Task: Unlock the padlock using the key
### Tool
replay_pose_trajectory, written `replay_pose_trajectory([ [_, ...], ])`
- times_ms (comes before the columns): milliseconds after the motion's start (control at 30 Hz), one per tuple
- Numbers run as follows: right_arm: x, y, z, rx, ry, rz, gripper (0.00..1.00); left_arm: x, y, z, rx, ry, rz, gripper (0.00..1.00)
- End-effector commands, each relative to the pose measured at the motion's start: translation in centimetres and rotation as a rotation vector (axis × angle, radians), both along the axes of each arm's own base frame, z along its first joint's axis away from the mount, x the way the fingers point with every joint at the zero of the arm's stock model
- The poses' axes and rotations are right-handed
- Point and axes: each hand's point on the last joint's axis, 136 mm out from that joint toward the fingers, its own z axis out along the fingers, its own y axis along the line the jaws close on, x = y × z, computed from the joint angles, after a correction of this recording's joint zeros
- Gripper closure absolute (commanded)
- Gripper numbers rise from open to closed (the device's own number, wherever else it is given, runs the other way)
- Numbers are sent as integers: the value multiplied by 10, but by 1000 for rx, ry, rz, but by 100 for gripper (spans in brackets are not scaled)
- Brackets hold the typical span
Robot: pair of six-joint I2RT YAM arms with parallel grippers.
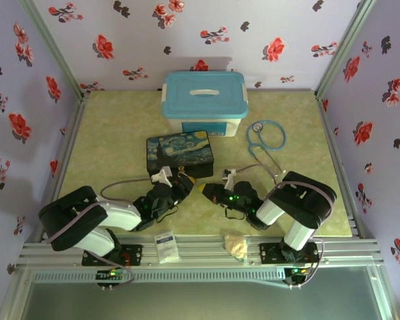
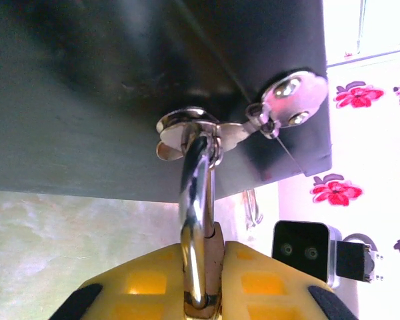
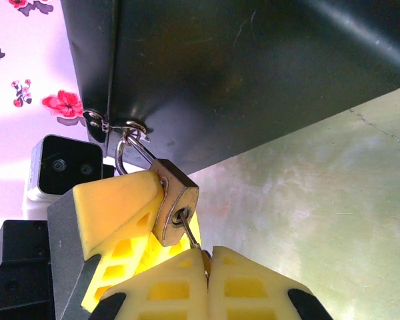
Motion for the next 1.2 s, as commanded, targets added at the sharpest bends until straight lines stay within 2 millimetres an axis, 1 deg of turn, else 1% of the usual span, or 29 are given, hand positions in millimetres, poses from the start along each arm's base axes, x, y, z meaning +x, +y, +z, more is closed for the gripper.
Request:
replay_pose_trajectory([
  [0,11,7,36,89,-93,-2,100,-11,-20,30,-144,-42,-83,100],
  [167,9,19,50,124,-120,50,100,-13,-28,33,-177,-35,-111,100],
  [267,8,16,56,128,-143,69,100,-15,-31,32,-190,-27,-124,100],
  [333,9,10,55,133,-126,90,100,-16,-31,29,-178,-23,-130,100],
  [433,10,3,47,135,-77,106,100,-17,-29,27,-170,-22,-129,100],
  [600,8,12,33,139,10,174,100,-18,-33,26,-159,-22,-149,100],
  [700,10,12,26,130,35,172,100,-20,-31,21,-146,-12,-152,100],
  [867,13,10,24,134,49,168,100,-23,-28,12,-126,3,-156,100],
  [1033,18,20,37,168,46,166,100,-27,-34,12,-120,3,-181,100],
  [1167,20,26,47,196,47,139,100,-27,-36,8,-108,9,-186,100],
])
